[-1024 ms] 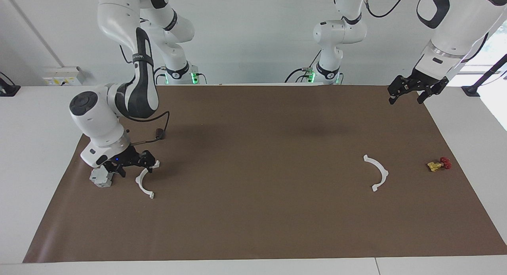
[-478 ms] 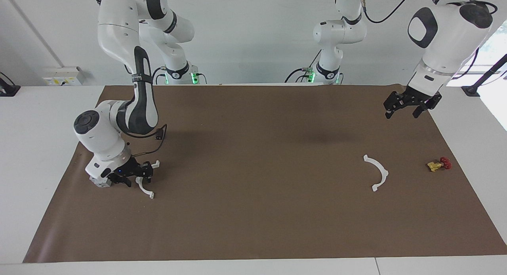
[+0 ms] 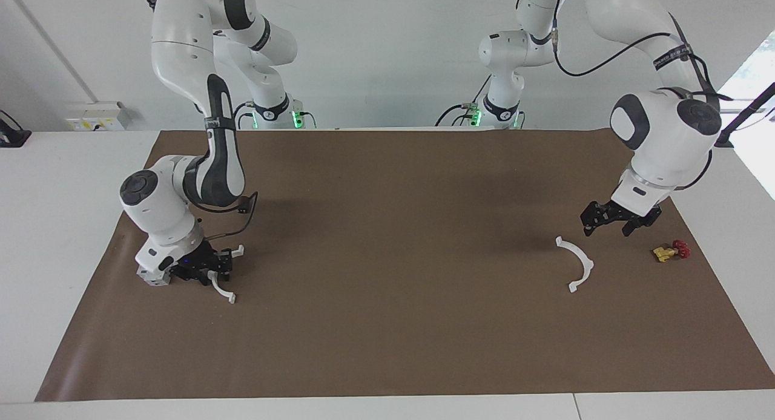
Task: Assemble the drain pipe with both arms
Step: 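Grasp the white clamp halves with the left and right grippers, then carry both clamp halves toward each other at the table center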
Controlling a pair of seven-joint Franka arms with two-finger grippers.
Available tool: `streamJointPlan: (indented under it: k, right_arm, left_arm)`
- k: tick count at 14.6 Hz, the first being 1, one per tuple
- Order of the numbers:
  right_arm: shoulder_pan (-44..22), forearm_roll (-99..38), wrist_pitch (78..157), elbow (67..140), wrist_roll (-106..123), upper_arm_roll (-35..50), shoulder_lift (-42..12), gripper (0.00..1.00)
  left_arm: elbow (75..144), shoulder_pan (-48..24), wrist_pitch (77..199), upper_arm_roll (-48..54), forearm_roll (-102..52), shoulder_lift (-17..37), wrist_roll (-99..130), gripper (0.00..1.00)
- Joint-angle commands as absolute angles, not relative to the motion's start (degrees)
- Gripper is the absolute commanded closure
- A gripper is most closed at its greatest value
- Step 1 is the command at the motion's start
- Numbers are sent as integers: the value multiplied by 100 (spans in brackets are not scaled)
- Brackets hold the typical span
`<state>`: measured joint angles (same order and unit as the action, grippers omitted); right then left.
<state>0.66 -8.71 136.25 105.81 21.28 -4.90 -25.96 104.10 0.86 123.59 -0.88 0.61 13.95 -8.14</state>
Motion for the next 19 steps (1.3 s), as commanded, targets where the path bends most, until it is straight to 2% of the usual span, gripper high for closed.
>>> streamJointPlan:
  k: [1,3,5,7,9,13,16,17,18,19]
  right_arm:
    - [97,-1028,13667,10679,2347,-439,-2531,100]
    - [70,-1028,13632,10635,2312,-431,-2531,100]
    - [0,-1037,13265,10312,2076,-361,-2531,100]
    - [-411,-924,12554,9601,1314,-308,-2662,100]
    - [-1060,-792,12226,9081,593,-316,-2812,100]
    - [-2335,-597,12559,8947,-605,-308,-2979,100]
    - [-2628,-589,12936,8877,-598,-299,-3155,100]
    - [-2680,-589,12955,8912,-528,-299,-3164,100]
    - [-2759,-598,12972,8930,-388,-299,-3181,100]
    - [-2786,-589,12990,8982,-178,-299,-3182,100]
  left_arm:
    - [10266,254,12735,-79,141,1757,-914,11]
    - [10239,272,12761,-79,132,2029,-914,19]
    - [10222,264,12962,-79,132,2310,-905,22]
    - [10239,264,13288,-79,132,2521,-905,26]
    - [10274,272,13281,-79,132,2566,-914,29]
    - [10274,263,12859,-79,123,2514,-932,35]
    - [10283,264,12884,-79,123,2487,-932,45]
    - [10275,264,12902,-79,123,2487,-923,48]
    - [10266,255,12876,-79,123,2487,-914,57]
    - [10274,255,12841,-79,123,2470,-905,71]
